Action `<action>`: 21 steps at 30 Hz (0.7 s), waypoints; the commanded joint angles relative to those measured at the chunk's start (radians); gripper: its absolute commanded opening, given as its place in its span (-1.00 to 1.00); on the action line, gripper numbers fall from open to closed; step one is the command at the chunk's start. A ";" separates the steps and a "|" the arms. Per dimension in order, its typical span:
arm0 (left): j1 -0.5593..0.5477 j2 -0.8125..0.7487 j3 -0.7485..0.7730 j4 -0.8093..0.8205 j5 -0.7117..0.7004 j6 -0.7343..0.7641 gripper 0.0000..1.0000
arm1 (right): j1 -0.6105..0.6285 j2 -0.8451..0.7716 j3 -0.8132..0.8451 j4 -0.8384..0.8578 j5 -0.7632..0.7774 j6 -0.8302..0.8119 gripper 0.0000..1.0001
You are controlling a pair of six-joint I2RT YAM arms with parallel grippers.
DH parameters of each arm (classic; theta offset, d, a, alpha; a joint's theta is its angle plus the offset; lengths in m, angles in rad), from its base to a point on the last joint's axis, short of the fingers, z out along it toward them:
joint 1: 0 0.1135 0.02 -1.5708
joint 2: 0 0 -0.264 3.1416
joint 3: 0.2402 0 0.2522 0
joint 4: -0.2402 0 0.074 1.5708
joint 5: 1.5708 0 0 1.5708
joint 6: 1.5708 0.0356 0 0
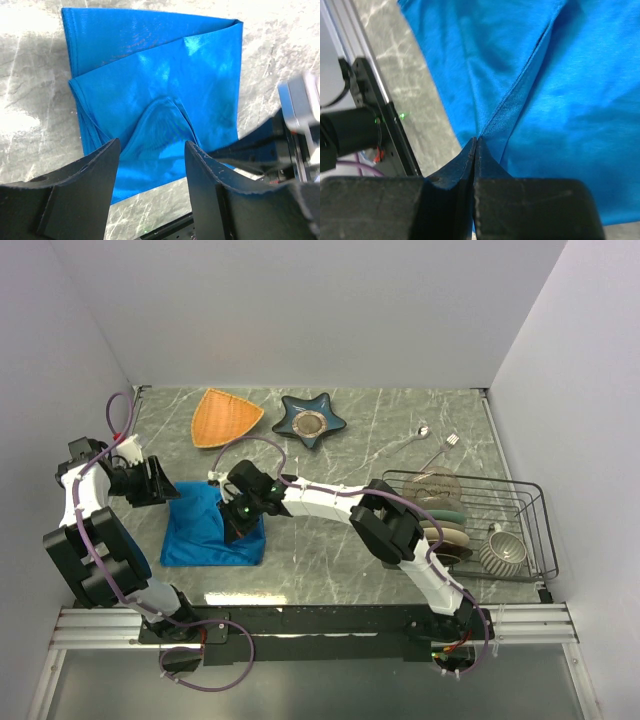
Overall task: Fold the napkin into a case and place the utensils inside
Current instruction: Fold the rectangle-folded napkin at the center of the board.
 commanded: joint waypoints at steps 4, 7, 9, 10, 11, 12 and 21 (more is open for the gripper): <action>0.005 0.027 0.029 0.045 -0.064 -0.030 0.08 | 0.043 -0.127 -0.080 0.073 -0.044 -0.176 -1.00; 0.005 0.068 0.060 0.055 -0.085 -0.049 -0.05 | 0.060 -0.156 -0.121 0.093 -0.064 -0.235 -1.00; 0.005 0.094 0.066 0.063 -0.096 -0.061 -0.12 | 0.066 -0.172 -0.146 0.105 -0.076 -0.263 -1.00; 0.005 0.102 0.069 0.071 -0.108 -0.062 -0.12 | 0.074 -0.175 -0.150 0.113 -0.078 -0.293 -1.00; 0.005 0.111 0.069 0.075 -0.115 -0.062 -0.14 | 0.080 -0.178 -0.159 0.119 -0.075 -0.307 -1.00; 0.005 0.116 0.071 0.080 -0.122 -0.058 -0.16 | 0.080 -0.182 -0.163 0.122 -0.075 -0.318 -1.00; 0.003 0.182 0.082 0.068 -0.170 0.025 -0.42 | 0.091 -0.199 -0.178 0.113 -0.110 -0.517 -1.00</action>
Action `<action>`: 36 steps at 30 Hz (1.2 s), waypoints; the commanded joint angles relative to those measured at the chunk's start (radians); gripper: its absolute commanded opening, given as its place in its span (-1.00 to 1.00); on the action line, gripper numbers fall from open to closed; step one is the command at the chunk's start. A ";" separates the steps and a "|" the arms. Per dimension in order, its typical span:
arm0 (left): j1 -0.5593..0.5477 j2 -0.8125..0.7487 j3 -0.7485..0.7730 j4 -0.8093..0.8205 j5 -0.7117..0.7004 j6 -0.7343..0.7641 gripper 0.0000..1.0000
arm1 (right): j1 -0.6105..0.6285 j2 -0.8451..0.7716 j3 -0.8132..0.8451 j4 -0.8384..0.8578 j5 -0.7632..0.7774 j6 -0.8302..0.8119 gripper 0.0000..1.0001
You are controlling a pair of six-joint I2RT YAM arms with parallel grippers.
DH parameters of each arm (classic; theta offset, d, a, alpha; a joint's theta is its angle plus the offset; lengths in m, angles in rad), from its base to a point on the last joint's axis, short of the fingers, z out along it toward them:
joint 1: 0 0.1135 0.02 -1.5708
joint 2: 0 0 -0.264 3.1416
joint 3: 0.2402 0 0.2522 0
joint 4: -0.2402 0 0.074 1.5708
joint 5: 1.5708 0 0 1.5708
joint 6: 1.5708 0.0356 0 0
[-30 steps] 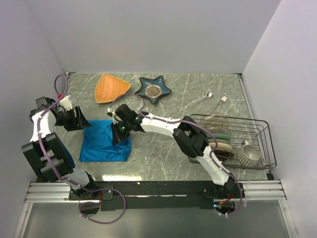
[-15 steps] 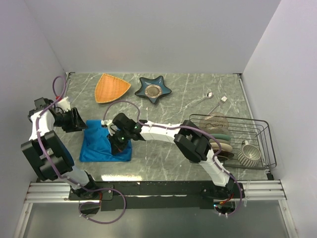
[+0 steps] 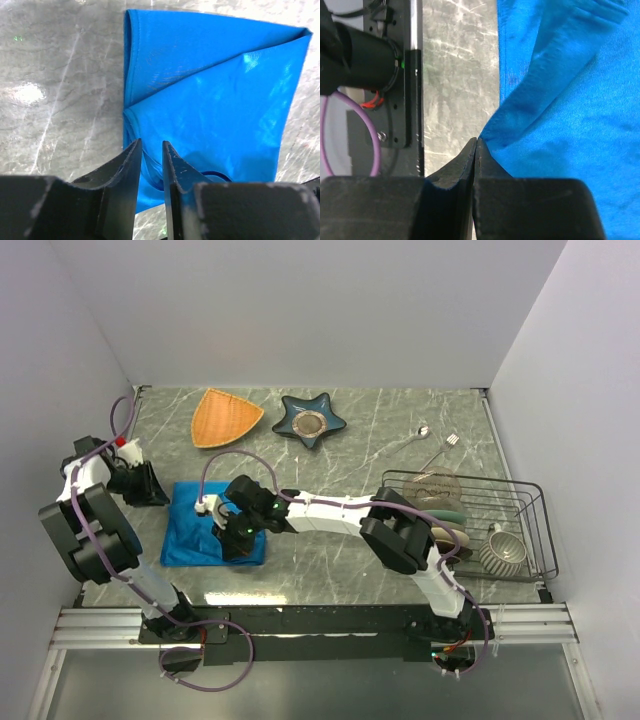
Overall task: Fold the napkin into a case and place the utensils inside
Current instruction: Fold the rectangle-folded napkin at the center of the board.
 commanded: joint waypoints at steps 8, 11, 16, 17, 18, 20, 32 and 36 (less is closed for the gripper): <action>0.002 0.057 0.020 0.025 -0.056 0.038 -0.26 | 0.026 -0.076 -0.023 -0.040 -0.046 -0.281 -0.99; 0.002 0.071 0.020 0.035 -0.054 0.026 -0.20 | 0.034 -0.086 -0.040 -0.053 -0.052 -0.342 -0.99; -0.003 0.098 0.035 0.041 -0.045 0.017 -0.17 | 0.047 -0.085 -0.043 -0.066 -0.034 -0.413 -0.98; -0.003 0.103 0.037 0.039 -0.045 0.018 -0.16 | 0.049 -0.083 -0.041 -0.067 -0.031 -0.418 -0.95; -0.006 0.106 0.040 0.036 -0.042 0.015 -0.16 | 0.049 -0.082 -0.038 -0.069 -0.029 -0.424 -0.79; -0.006 0.112 0.039 0.036 -0.039 0.017 -0.17 | 0.049 -0.076 -0.029 -0.072 -0.023 -0.413 -0.61; -0.009 0.111 0.035 0.047 -0.016 0.037 -0.25 | -0.044 -0.119 0.028 -0.086 -0.086 -0.163 0.08; -0.011 0.120 0.039 0.054 -0.016 0.038 -0.29 | -0.119 -0.119 0.064 -0.099 -0.141 -0.073 0.11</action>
